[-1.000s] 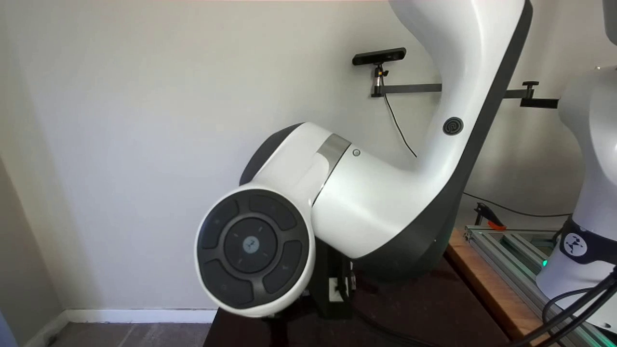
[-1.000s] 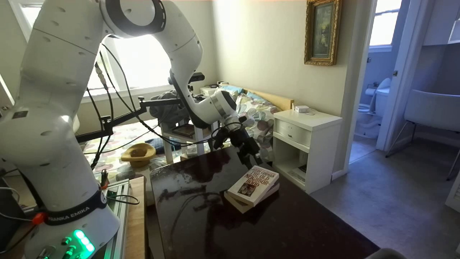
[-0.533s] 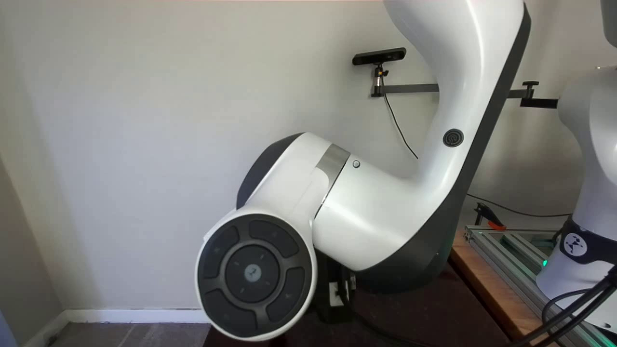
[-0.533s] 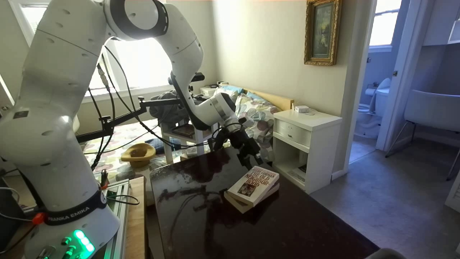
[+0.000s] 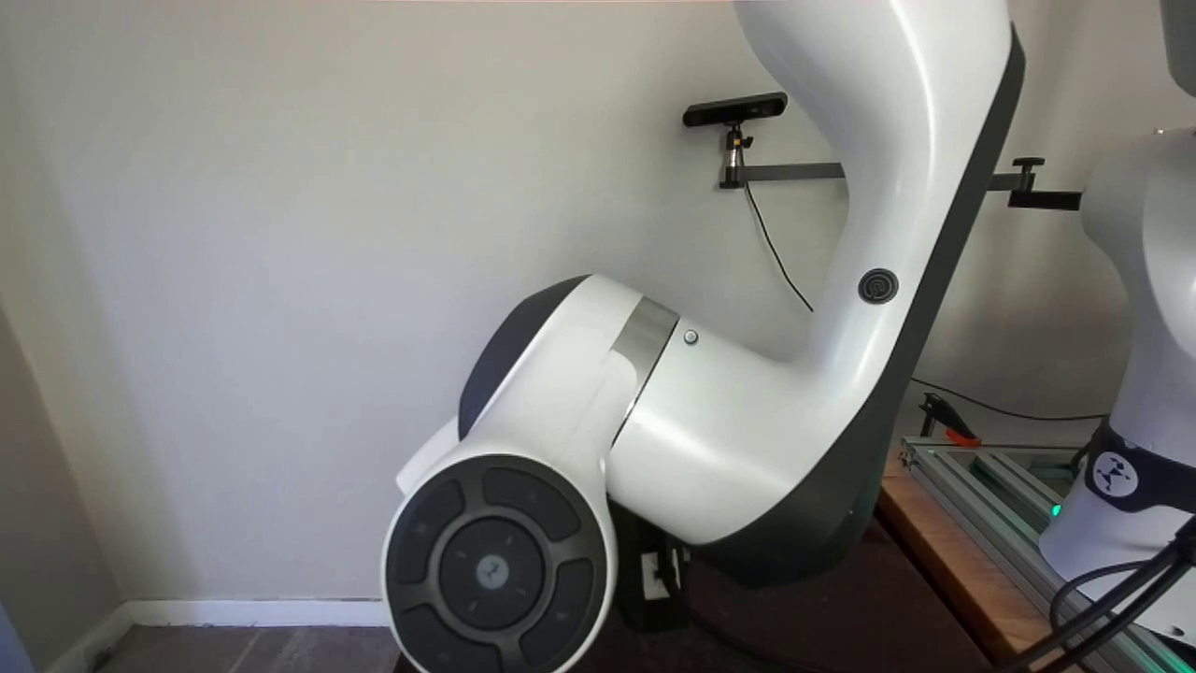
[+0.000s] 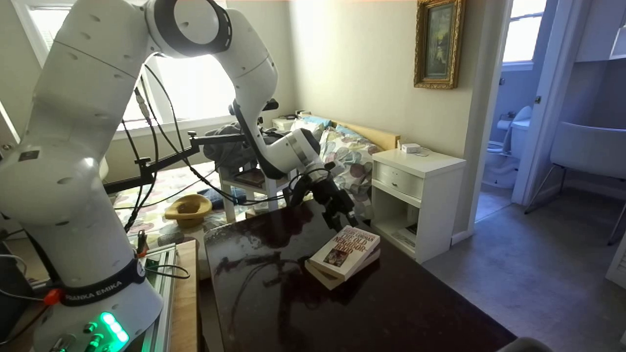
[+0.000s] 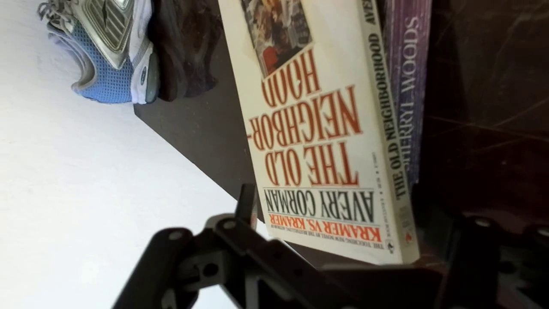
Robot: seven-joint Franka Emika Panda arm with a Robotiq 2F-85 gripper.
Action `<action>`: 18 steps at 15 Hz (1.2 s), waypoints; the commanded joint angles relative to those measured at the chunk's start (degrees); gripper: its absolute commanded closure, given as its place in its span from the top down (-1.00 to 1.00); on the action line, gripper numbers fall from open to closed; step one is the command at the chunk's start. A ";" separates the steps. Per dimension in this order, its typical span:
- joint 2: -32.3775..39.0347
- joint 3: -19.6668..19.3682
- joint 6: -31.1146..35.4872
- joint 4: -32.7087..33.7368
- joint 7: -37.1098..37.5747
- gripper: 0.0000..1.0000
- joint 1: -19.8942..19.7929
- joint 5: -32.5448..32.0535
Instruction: Unstack the two books.
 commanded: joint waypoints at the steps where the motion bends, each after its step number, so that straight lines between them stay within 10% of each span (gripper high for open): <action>1: 1.57 0.29 -2.01 1.64 -1.07 0.21 0.35 -2.05; 9: 2.34 0.63 -1.76 1.48 -1.46 -0.94 0.14 -3.03; 18: -0.81 1.75 -3.24 0.86 -1.45 -0.90 0.01 -2.40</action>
